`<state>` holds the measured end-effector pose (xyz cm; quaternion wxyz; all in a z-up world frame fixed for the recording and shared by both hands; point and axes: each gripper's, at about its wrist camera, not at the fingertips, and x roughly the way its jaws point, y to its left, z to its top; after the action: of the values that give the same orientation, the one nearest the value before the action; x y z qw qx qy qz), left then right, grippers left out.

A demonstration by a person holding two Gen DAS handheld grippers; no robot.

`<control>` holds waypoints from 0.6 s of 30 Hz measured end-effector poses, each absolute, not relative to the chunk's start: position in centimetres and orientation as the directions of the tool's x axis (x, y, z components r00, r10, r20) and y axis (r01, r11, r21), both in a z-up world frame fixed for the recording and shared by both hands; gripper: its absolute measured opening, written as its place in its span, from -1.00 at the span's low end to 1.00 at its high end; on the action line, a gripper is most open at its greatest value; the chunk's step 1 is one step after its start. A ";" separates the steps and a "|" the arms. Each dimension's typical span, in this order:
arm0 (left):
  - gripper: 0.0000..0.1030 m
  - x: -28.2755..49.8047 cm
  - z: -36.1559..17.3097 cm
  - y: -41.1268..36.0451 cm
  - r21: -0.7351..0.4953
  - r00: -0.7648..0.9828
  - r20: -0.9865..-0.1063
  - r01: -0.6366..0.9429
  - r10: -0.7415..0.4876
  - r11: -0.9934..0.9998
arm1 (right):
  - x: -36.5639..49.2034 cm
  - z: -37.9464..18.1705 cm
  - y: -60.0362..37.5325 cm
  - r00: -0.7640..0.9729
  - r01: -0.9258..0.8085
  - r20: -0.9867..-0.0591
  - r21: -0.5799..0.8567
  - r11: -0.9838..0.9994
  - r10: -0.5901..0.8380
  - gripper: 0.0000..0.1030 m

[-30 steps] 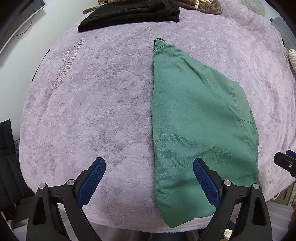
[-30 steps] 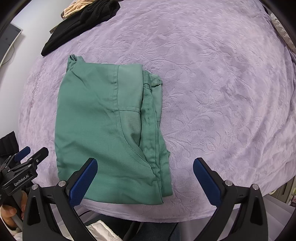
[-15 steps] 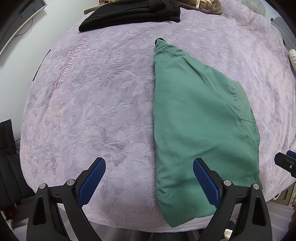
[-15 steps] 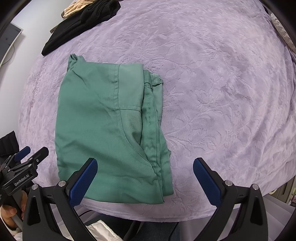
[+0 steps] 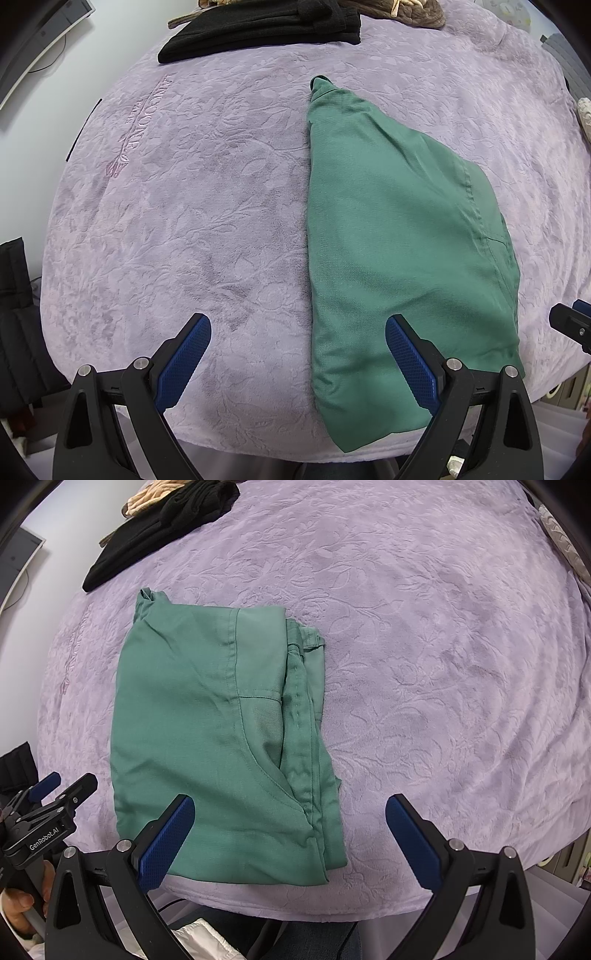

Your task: Fold small clothes

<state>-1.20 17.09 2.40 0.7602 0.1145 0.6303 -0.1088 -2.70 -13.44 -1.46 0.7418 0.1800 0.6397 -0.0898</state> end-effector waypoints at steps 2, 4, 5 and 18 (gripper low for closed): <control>0.86 -1.2 2.4 17.1 0.037 0.181 -0.983 0.309 -0.020 0.950 | -2.7 -1.5 -13.4 0.165 0.364 -0.981 0.152 0.919 0.097 1.00; 0.86 -1.3 2.4 17.2 0.039 0.181 -0.983 0.308 -0.019 0.950 | -2.7 -1.5 -13.4 0.166 0.364 -0.981 0.152 0.919 0.097 0.99; 0.86 -1.3 2.5 17.2 0.039 0.181 -0.983 0.309 -0.018 0.950 | -2.7 -1.5 -13.4 0.166 0.363 -0.981 0.152 0.919 0.097 1.00; 0.86 -1.2 2.4 17.4 0.043 0.182 -0.983 0.308 -0.014 0.950 | -2.7 -1.5 -13.4 0.166 0.364 -0.981 0.152 0.919 0.097 0.99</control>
<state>-1.18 17.37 2.44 0.7597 0.1165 0.6309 -0.1059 -2.66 -13.39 -1.47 0.7418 0.1803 0.6396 -0.0898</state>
